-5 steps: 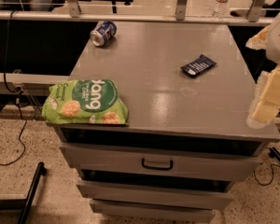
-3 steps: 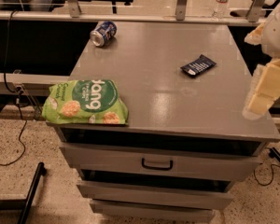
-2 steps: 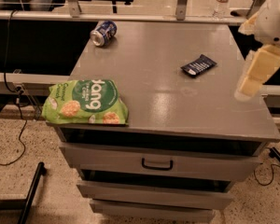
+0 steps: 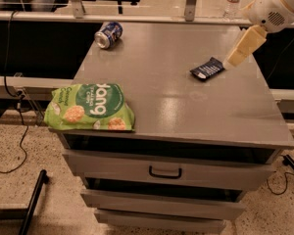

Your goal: Move rxbar blueberry near green rice chip bag

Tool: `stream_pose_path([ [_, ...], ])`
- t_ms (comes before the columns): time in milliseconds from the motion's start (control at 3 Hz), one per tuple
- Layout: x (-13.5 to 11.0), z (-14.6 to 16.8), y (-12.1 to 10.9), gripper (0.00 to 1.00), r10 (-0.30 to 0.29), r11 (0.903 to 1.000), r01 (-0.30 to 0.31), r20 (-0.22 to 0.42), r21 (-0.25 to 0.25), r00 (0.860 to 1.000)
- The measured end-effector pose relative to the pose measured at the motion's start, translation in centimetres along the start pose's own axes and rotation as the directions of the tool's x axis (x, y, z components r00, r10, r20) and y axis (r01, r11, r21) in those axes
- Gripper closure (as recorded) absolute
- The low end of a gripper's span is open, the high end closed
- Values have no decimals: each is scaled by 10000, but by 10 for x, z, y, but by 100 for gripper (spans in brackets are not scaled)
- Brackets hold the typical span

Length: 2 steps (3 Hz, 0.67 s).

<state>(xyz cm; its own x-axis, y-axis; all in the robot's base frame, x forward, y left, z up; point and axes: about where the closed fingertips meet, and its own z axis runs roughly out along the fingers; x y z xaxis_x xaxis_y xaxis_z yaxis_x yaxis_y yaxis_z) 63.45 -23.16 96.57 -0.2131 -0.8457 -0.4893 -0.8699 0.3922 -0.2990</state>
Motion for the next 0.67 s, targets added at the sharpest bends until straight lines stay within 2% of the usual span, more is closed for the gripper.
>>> stream_pose_path([
  [333, -1, 40, -30, 0, 625, 9980, -626, 487, 10, 9969],
  [667, 3, 74, -44, 0, 1145, 9934, -1137, 674, -155, 9911],
])
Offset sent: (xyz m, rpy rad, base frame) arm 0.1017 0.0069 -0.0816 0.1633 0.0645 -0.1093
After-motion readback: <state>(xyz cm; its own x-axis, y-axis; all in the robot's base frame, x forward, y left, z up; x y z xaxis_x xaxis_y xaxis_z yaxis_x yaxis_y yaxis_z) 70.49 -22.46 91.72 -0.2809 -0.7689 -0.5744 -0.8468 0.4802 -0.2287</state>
